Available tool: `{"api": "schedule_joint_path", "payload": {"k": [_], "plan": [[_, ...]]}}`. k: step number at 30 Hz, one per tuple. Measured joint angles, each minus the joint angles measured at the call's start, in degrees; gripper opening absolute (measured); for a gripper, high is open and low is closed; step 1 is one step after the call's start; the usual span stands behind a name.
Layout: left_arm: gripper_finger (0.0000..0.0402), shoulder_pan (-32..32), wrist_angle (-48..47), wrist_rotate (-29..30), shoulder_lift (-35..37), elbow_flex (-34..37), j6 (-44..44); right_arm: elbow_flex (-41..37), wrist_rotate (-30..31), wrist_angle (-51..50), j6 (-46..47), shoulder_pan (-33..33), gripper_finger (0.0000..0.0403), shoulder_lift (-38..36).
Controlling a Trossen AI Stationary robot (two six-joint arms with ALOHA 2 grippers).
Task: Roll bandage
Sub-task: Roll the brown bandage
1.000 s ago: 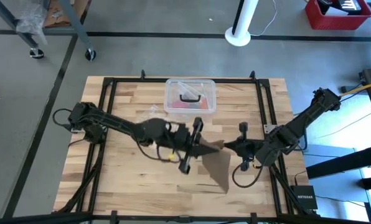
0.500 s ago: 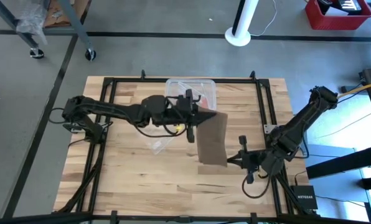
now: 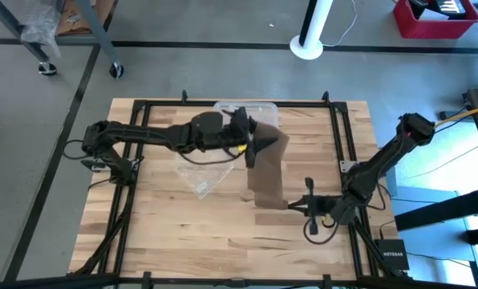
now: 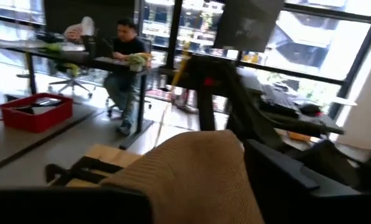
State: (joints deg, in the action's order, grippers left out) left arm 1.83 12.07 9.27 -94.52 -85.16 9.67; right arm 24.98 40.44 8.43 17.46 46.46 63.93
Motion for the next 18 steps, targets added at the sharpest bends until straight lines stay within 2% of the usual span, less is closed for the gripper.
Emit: {"api": "schedule_joint_path", "payload": {"k": [5, 12, 15, 18], "plan": [[0.0234, 3.81, -2.72, 2.46, -2.23, -0.01, 1.83, -3.48, 0.28, 7.86, 3.25, 0.0, 0.0, 4.17], [0.0245, 6.6, -15.8, 1.18, -7.02, 0.04, 10.04, -3.68, -1.95, 10.23, 4.52, 0.0, 0.0, 8.04], [0.0244, 8.41, -23.58, -8.85, -7.12, 0.01, 15.9, -3.68, -2.28, 10.46, 9.3, 0.07, 0.0, 8.06], [0.0245, 9.82, -25.36, -20.35, -7.14, 0.03, 19.89, -3.68, -2.15, 11.03, 12.22, 0.03, 0.0, 8.73]]}}
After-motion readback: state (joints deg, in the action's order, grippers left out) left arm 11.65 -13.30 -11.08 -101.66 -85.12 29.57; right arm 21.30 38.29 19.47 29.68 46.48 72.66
